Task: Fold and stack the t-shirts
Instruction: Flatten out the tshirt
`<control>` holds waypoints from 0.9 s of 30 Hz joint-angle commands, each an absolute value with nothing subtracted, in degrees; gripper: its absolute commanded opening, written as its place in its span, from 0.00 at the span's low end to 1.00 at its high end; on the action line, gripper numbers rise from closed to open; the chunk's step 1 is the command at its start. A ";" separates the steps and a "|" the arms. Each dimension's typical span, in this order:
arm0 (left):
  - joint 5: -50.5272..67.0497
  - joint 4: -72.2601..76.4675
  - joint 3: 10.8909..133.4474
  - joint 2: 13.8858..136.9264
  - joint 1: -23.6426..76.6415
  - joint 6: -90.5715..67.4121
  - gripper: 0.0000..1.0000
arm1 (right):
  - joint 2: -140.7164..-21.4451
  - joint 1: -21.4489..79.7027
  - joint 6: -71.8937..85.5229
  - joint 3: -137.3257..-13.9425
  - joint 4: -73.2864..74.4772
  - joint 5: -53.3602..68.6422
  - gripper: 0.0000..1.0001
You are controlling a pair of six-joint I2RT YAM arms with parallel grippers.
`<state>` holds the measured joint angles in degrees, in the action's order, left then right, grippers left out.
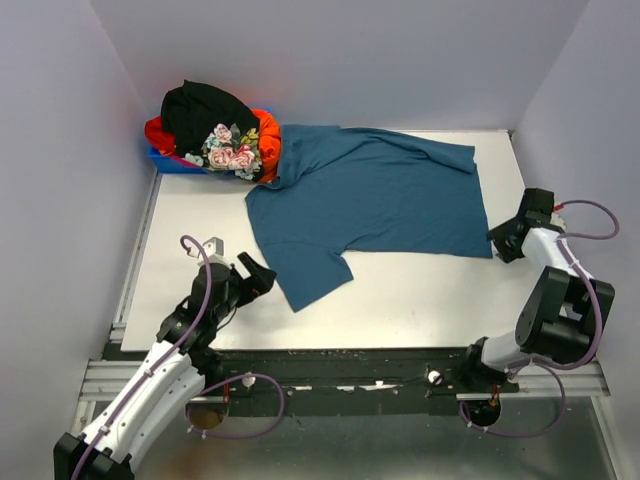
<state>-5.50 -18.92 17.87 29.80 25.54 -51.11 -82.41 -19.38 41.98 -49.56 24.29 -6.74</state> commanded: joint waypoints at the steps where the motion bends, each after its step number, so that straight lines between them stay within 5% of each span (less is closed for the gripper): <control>1: -4.39 -18.54 17.40 26.72 25.75 -52.21 0.99 | -84.90 -21.09 42.71 -51.07 26.02 -5.89 0.52; 14: -2.90 -16.70 18.81 30.06 25.75 -50.63 0.99 | -92.37 -21.36 44.82 -52.38 25.40 -4.92 0.50; 20: -2.11 -16.52 18.46 30.50 25.75 -51.06 0.99 | -95.01 -21.36 46.23 -53.43 25.14 -6.06 0.30; 27: -1.41 -17.40 19.07 31.72 25.84 -51.59 0.99 | -92.20 -21.36 46.49 -51.77 24.87 -7.91 0.22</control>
